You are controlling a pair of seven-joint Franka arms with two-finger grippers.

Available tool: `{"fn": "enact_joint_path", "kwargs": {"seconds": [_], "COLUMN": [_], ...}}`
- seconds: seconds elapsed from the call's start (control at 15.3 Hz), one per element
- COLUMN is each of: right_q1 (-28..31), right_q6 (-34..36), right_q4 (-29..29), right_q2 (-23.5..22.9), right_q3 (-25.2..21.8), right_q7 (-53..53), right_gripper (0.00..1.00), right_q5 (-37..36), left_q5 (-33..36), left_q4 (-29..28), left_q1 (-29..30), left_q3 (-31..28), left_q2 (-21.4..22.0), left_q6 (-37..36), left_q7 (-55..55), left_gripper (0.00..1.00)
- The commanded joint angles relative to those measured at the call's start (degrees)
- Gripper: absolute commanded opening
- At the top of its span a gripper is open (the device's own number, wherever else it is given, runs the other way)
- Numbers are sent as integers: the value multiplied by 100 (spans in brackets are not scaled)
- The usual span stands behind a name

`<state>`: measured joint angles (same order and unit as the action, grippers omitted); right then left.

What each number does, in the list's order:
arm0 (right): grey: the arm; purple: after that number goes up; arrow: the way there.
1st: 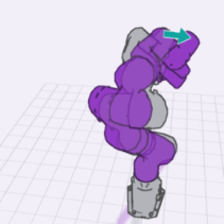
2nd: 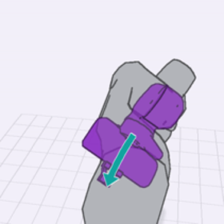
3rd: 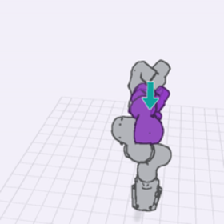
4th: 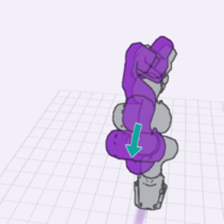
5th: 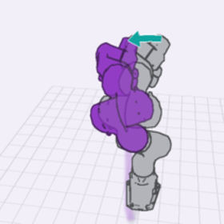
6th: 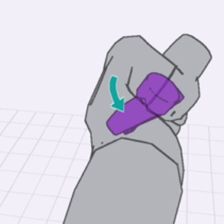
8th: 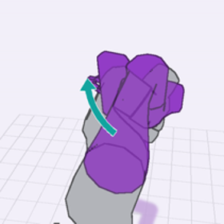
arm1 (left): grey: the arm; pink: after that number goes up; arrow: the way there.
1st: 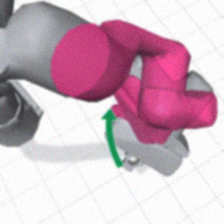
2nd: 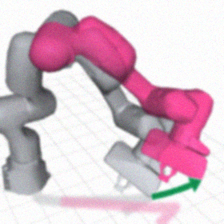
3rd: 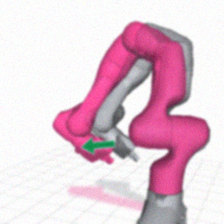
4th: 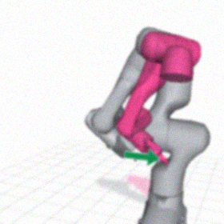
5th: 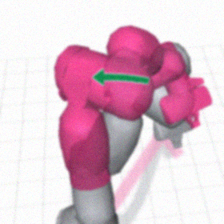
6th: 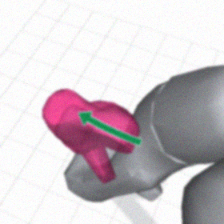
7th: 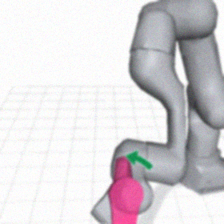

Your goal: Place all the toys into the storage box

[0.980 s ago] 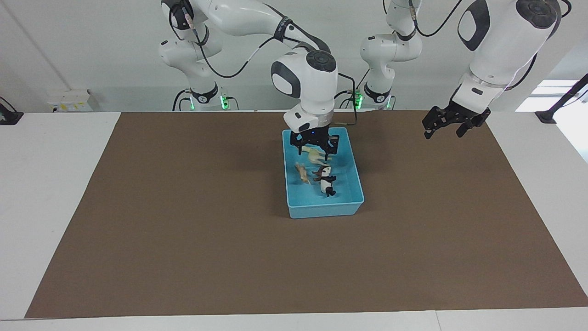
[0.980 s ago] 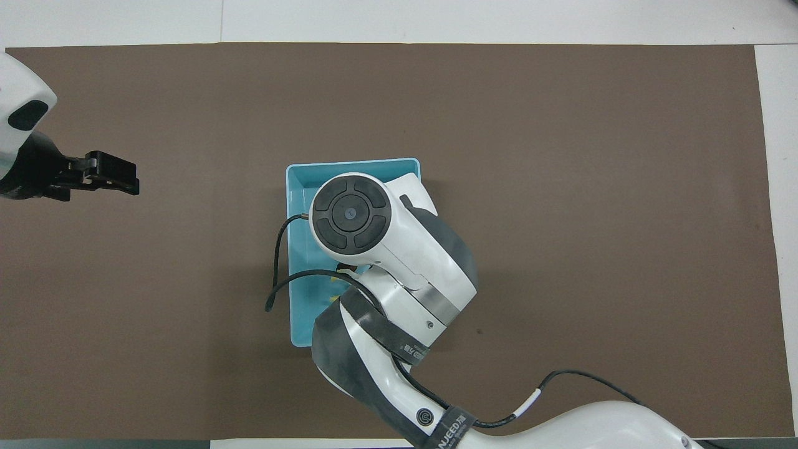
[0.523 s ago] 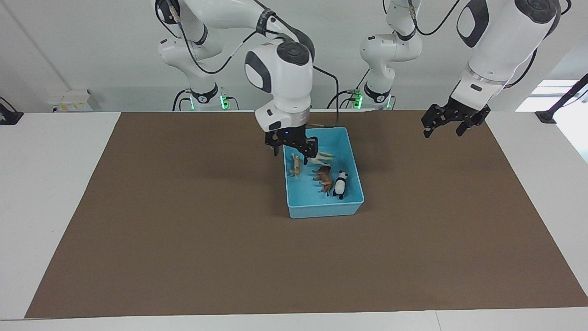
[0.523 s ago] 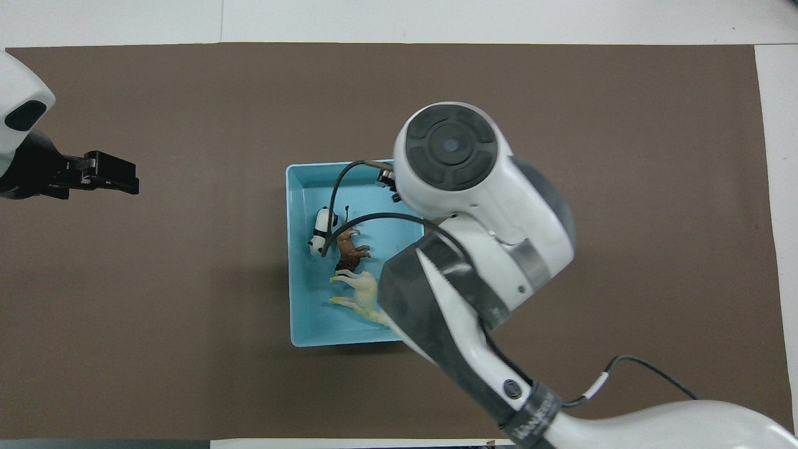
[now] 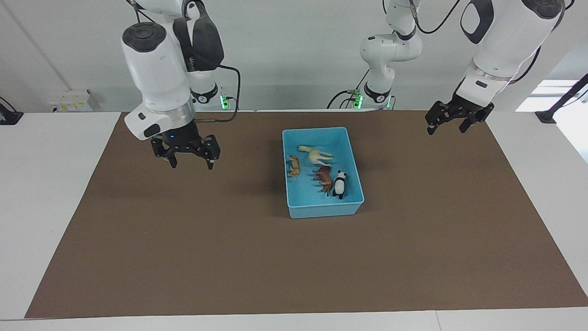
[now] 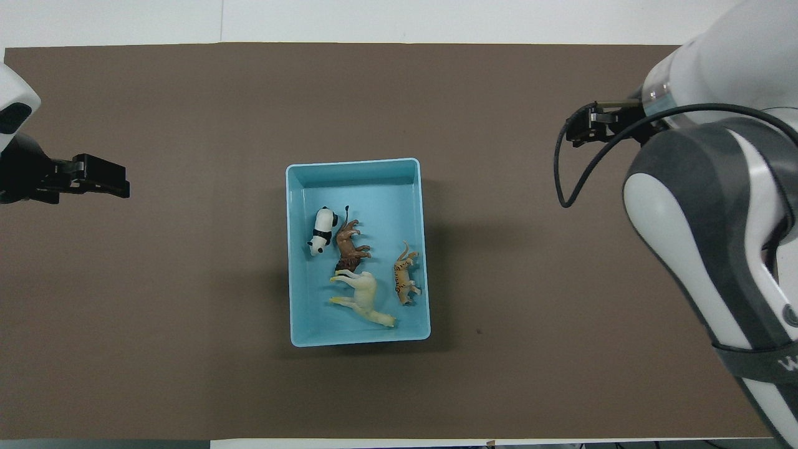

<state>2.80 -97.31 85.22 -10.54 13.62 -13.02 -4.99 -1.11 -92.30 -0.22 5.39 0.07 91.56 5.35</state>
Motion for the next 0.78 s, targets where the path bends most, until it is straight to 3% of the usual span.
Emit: {"fn": "enact_joint_path", "kwargs": {"seconds": [0.0, 0.2, 0.39, 0.72], "right_q1": [360, 598, 801, 740], "right_q6": [772, 1108, 1188, 1320], "right_q4": [126, 293, 241, 311], "right_q2": [472, 894, 1000, 1133], "right_q3": [80, -104, -358, -632], "right_q7": [457, 957, 1651, 1409], "right_gripper": [100, 100, 100, 100], "right_q5": [217, 517, 517, 578], "left_q5": [59, 59, 59, 59], "left_q4": [-130, -130, -130, -130], "left_q1": [66, 66, 66, 66], "left_q3": [32, 32, 32, 32], "left_q2": [142, 142, 142, 142], "left_q6": [-50, -50, -50, -59], "left_q7": [-52, -52, -52, -52], "left_gripper": [100, 100, 100, 100]}}
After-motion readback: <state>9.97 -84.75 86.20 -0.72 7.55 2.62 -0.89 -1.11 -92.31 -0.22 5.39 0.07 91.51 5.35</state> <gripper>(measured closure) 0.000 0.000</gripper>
